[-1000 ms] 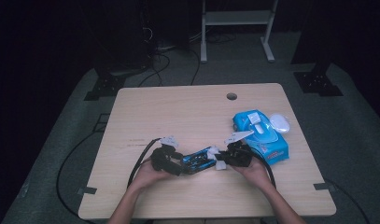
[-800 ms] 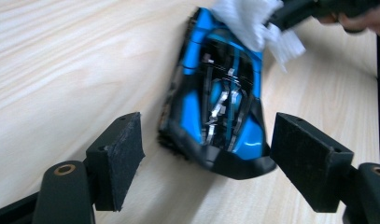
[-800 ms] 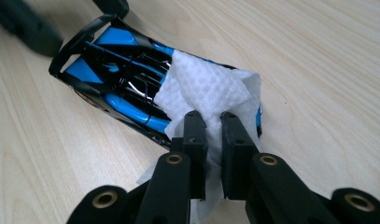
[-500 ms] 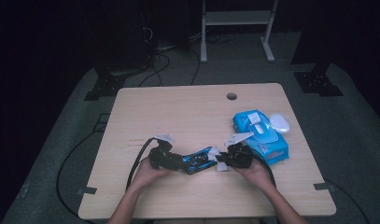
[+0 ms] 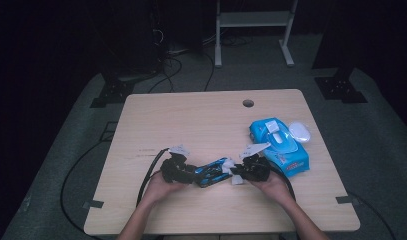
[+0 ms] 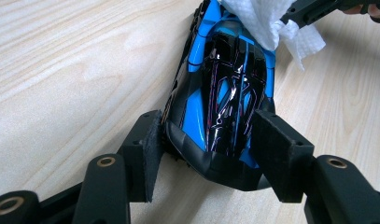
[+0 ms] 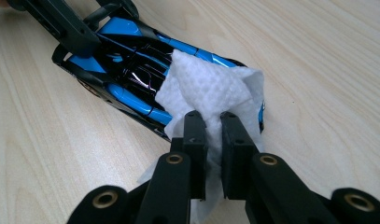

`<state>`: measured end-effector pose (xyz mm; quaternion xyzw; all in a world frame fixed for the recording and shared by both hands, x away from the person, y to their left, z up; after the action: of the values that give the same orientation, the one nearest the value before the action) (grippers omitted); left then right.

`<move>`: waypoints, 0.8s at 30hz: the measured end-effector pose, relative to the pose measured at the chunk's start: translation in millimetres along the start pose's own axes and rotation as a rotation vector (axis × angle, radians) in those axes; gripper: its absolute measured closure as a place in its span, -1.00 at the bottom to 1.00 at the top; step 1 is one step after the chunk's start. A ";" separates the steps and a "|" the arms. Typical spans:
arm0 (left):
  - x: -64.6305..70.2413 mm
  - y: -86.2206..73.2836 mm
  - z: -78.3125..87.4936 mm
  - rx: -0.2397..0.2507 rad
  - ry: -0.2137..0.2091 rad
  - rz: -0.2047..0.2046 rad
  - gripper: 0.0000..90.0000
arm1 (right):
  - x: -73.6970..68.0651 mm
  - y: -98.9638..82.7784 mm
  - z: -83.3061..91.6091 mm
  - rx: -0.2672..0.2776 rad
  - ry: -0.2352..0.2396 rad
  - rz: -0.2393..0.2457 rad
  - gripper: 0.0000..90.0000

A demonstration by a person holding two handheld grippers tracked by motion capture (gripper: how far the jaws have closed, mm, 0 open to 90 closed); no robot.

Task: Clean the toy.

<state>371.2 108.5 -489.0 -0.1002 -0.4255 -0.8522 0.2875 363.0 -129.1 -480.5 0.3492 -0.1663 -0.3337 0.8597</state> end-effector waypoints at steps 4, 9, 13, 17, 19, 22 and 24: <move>1.0 -0.5 -0.5 0.008 0.010 -0.008 -0.04 | -1.8 -1.8 0.7 0.010 -0.010 0.013 0.82; 0.2 -0.2 -1.2 0.004 0.041 0.018 -0.25 | -4.2 -4.5 2.6 0.010 -0.021 0.030 0.82; 0.2 1.1 -1.7 -0.005 0.039 0.015 -0.26 | -5.2 -4.3 4.2 0.007 -0.021 0.038 0.82; 0.4 1.4 -4.5 0.007 0.024 0.015 -0.23 | -3.7 1.3 2.4 0.015 -0.004 0.037 0.82; 0.5 1.5 -4.7 0.007 0.021 0.013 -0.21 | -4.5 5.0 0.3 0.011 0.005 0.038 0.82; 2.0 2.5 -4.9 0.004 0.021 0.002 -0.17 | -7.8 7.7 -1.8 0.002 0.003 0.065 0.82; 1.7 1.7 -4.7 0.008 0.020 0.014 -0.17 | -5.3 5.5 -0.9 -0.002 0.024 0.045 0.82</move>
<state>371.1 103.3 -490.1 -0.0935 -0.4254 -0.8494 0.2979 362.2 -122.1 -477.5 0.3484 -0.1633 -0.3101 0.8693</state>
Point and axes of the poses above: each handheld gripper's, and its own axes: z roughly backward along the jaws, y roughly out of its top, x roughly to its right, the point moved 4 cm from there along -z, roughly forward along the jaws, and after that the axes turned 10 degrees about -y, right-handed, at the moved point
